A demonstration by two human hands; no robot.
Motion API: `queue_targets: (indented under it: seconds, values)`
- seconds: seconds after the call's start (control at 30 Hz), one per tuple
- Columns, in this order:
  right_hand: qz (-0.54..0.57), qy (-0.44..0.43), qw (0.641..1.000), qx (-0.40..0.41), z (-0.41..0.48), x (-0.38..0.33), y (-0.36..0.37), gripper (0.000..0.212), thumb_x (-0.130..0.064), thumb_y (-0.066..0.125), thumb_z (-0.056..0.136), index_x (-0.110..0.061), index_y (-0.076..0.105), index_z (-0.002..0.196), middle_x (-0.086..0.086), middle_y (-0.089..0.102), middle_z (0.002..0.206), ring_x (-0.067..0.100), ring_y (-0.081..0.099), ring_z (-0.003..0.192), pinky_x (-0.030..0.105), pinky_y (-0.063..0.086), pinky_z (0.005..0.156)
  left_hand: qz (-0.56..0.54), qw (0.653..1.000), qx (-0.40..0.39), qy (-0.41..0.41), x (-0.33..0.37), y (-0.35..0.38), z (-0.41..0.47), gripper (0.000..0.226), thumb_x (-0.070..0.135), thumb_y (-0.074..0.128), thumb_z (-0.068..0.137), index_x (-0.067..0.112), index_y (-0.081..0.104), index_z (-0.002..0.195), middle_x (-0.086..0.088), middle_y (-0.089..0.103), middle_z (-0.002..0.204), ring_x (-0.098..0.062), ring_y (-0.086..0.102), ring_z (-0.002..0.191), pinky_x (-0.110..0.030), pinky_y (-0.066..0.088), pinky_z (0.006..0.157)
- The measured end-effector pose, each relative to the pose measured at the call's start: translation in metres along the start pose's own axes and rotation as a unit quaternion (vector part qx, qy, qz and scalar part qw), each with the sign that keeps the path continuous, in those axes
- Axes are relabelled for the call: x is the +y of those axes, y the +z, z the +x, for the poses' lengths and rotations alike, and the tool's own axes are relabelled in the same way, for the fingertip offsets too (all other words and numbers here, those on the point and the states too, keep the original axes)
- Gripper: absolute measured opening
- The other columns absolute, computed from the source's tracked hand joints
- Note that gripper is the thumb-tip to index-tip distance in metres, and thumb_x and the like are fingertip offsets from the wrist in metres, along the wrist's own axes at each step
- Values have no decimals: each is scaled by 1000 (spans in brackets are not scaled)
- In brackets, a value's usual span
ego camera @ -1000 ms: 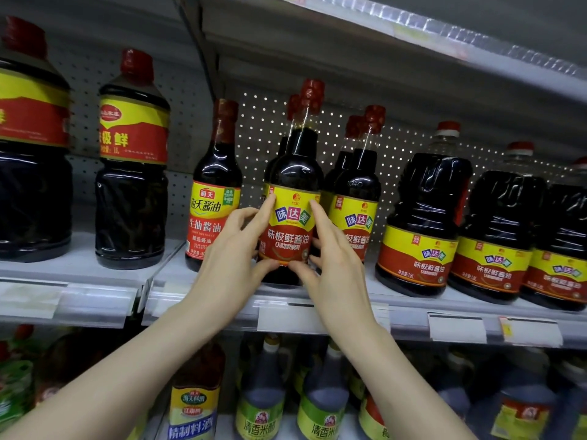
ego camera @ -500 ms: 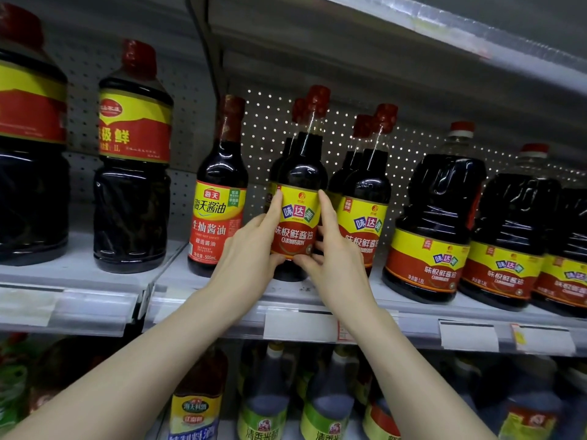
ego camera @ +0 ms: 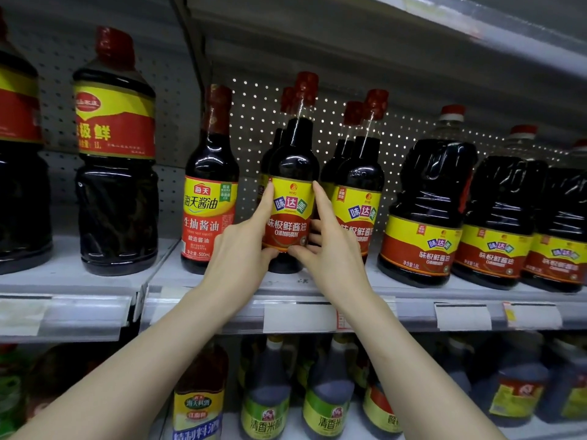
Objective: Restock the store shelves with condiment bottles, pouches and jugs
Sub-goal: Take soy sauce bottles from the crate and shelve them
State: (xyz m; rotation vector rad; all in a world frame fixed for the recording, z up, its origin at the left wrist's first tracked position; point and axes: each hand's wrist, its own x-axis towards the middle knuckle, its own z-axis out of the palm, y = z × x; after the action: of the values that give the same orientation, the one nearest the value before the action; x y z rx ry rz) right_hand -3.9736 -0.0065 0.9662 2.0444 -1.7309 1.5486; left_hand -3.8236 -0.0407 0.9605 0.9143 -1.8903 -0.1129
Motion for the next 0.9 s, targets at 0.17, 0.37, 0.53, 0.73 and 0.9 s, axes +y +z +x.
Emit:
queue_targets:
  seconds: [0.17,0.37,0.53,0.73,0.9]
  values:
    - [-8,9,1000,-18,0,-2,-5,101,-11,75,89,-39,9,160,5,57,140,21,60,123,49,52,103,12,1000,-15,0,2,-1,1,103,13,73,87,35,3,158,-4,65,130,-22,63,115,-35,50,93]
    - [0,-14,1000,-3,-32,2,-21,83,-5,69,93,-33,25,158,-2,56,142,2,55,118,33,51,104,19,998,35,44,28,-4,-25,76,7,72,87,22,36,152,0,52,145,-19,49,132,-41,45,104]
    - [15,-29,999,8,-72,13,-51,72,-4,64,95,-33,35,154,-4,55,145,8,56,126,33,49,107,1,998,51,39,58,9,-64,64,3,72,85,21,51,142,0,54,138,-17,53,124,-30,43,101]
    - [35,-7,999,-21,-134,45,-87,61,-4,65,95,-26,47,148,-2,60,140,13,59,124,40,50,105,-2,999,46,-19,90,44,-124,60,8,72,83,22,55,139,1,56,134,-18,54,122,-37,46,101]
    - [46,9,997,-62,-200,77,-101,59,-3,66,93,-21,49,147,-1,60,140,15,59,125,42,50,104,-3,998,19,-60,112,71,-190,61,5,75,80,16,57,137,-2,58,132,-19,56,123,-32,45,104]
